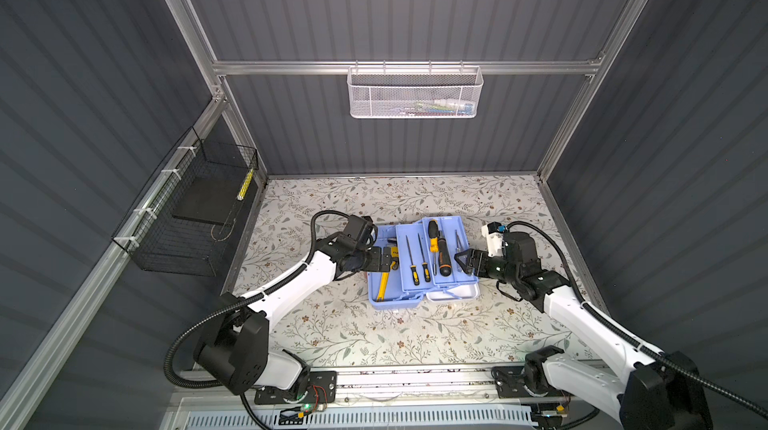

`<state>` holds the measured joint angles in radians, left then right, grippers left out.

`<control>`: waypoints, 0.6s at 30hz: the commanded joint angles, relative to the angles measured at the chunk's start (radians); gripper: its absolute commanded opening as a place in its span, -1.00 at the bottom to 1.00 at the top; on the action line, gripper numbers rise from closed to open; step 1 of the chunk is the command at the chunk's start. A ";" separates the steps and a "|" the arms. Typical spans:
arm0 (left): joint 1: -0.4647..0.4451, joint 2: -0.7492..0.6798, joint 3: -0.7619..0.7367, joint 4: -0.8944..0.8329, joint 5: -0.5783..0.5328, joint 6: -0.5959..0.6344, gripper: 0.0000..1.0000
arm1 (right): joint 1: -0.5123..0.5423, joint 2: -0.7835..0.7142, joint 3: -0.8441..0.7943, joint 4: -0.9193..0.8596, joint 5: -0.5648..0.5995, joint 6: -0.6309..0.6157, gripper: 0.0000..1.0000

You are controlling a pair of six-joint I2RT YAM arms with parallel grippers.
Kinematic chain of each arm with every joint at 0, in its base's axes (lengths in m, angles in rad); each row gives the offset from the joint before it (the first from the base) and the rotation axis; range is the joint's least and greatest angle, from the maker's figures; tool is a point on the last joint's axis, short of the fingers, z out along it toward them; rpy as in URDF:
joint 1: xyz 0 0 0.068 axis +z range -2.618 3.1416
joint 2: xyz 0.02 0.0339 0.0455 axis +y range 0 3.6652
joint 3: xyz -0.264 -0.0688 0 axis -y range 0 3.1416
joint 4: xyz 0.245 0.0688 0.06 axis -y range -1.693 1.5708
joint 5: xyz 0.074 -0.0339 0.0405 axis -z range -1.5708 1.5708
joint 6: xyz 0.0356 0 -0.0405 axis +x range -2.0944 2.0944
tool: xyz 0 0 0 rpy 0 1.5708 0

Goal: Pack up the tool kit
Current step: 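Open the left gripper and raise it off the pipe wrench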

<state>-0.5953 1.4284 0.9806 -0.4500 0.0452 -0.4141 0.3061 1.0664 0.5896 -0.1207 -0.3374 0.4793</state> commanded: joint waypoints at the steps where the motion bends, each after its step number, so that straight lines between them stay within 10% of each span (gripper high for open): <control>1: -0.004 -0.026 -0.026 0.012 0.028 0.025 1.00 | -0.003 0.007 0.029 -0.022 -0.034 0.015 0.60; 18: -0.004 -0.097 -0.162 0.141 0.132 -0.055 1.00 | -0.001 0.008 0.044 -0.031 -0.047 0.034 0.57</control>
<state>-0.5953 1.3560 0.8410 -0.3397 0.1440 -0.4435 0.3061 1.0706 0.6033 -0.1371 -0.3691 0.5003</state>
